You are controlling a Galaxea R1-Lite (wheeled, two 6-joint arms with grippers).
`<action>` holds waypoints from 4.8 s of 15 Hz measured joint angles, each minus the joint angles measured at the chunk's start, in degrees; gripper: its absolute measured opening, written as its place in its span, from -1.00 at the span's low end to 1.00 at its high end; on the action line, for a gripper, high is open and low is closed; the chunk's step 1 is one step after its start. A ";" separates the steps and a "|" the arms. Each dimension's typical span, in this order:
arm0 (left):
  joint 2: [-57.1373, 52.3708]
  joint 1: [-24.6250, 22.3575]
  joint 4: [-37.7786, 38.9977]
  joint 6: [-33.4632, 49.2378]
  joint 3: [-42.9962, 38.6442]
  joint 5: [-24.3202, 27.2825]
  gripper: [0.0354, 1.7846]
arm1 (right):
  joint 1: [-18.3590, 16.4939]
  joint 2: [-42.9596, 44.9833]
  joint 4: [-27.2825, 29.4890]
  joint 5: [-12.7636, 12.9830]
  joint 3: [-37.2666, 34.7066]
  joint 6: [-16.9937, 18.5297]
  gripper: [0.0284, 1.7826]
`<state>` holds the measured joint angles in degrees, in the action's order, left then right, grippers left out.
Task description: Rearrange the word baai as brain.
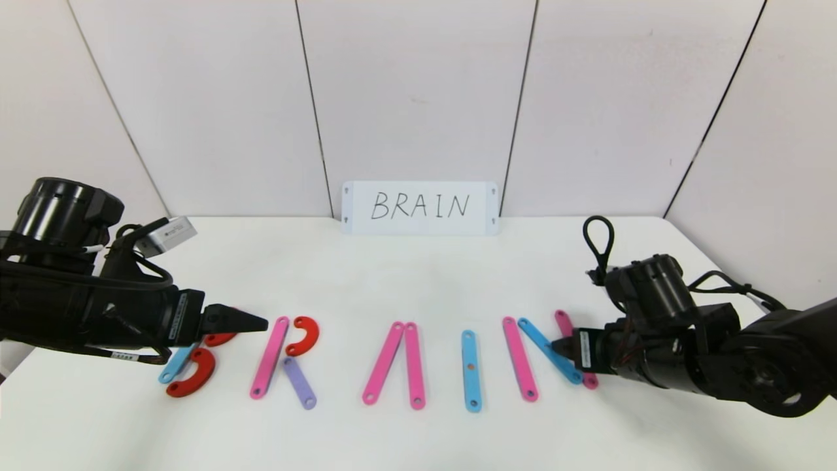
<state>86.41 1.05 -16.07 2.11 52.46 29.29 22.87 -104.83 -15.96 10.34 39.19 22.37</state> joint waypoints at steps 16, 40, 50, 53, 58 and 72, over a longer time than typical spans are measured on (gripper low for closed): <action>-1.73 0.00 0.39 -0.40 -0.76 -0.13 0.95 | -3.24 4.06 5.99 -6.99 10.53 -10.69 0.94; -59.54 -0.06 -14.14 -1.26 -8.97 -14.86 0.95 | -4.02 66.82 21.52 -6.10 -8.08 -10.96 0.94; -72.61 -3.30 -15.96 -0.18 -9.35 -24.22 0.95 | -15.91 87.74 25.91 2.74 -9.90 -11.07 0.94; -74.56 -0.91 -15.76 -3.18 -8.97 -24.67 0.95 | -16.57 88.80 24.77 4.62 -10.56 -11.11 0.94; -79.30 -0.65 -9.84 -3.23 -14.88 -25.05 0.95 | -22.35 88.82 24.88 2.80 -9.79 -13.82 0.94; -86.31 -0.69 19.02 -5.06 -47.29 -30.37 0.95 | -22.97 104.75 8.24 -12.75 -37.52 -28.76 0.94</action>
<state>0.10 0.35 2.95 -2.95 5.17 -1.07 -0.10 -0.07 -7.72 -2.41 1.67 -6.39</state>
